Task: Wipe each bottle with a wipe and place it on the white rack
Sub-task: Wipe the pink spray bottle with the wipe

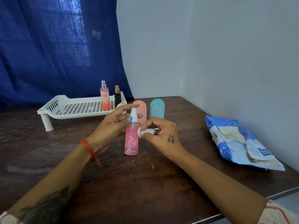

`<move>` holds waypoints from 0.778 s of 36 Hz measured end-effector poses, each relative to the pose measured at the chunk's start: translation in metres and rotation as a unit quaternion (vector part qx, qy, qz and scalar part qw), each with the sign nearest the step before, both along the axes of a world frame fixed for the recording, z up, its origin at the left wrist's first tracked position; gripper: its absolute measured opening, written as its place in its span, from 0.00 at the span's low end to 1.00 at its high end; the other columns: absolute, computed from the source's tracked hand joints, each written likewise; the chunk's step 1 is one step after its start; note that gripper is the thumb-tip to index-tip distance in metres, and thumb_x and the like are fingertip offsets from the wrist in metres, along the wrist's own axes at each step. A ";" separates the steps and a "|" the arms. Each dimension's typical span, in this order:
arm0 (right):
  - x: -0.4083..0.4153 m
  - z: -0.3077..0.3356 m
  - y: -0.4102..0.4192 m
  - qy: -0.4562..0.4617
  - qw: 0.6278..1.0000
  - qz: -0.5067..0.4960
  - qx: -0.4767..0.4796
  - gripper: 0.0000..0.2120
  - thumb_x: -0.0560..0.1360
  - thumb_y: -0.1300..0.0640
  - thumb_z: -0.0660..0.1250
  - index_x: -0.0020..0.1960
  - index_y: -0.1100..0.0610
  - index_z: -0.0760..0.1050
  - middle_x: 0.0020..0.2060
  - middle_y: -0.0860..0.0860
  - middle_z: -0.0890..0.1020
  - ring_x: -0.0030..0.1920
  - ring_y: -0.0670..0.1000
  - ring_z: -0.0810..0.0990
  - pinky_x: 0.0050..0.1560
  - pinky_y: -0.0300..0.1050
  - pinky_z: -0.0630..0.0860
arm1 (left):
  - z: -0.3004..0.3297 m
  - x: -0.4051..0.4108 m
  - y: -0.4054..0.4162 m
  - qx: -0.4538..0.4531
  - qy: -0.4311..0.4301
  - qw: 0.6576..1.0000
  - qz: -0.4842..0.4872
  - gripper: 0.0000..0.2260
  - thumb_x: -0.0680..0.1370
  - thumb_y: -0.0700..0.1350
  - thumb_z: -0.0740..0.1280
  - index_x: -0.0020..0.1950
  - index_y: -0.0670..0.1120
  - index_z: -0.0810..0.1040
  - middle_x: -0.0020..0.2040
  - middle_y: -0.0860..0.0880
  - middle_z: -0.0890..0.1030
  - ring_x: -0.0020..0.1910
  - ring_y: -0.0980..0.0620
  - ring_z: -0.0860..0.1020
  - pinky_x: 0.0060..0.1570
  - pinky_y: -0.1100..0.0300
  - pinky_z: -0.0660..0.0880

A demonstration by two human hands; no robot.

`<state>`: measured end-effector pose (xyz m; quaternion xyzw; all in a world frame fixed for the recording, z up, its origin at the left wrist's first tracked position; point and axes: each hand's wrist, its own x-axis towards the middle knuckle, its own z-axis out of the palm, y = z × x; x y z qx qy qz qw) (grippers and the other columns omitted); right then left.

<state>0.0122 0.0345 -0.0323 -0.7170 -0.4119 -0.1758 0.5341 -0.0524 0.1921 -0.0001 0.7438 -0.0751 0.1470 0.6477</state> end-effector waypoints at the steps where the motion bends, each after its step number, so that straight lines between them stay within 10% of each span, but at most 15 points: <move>1: 0.000 -0.001 0.001 0.001 1.000 -0.005 -0.002 0.04 0.68 0.62 0.73 0.42 0.55 0.80 0.38 0.40 0.79 0.45 0.42 0.79 0.43 0.28 0.74 | 0.000 0.000 0.000 -0.003 0.000 1.000 -0.001 0.16 0.75 0.43 0.63 0.61 0.55 0.73 0.56 0.51 0.83 0.56 0.50 0.81 0.54 0.53 0.78; 28: -0.005 0.000 -0.001 -0.048 0.998 0.032 -0.001 0.04 0.67 0.63 0.74 0.42 0.59 0.82 0.37 0.49 0.83 0.40 0.45 0.79 0.39 0.31 0.75 | -0.002 0.002 0.002 -0.014 -0.009 0.999 0.037 0.15 0.78 0.37 0.62 0.59 0.55 0.74 0.53 0.49 0.84 0.53 0.50 0.82 0.50 0.56 0.80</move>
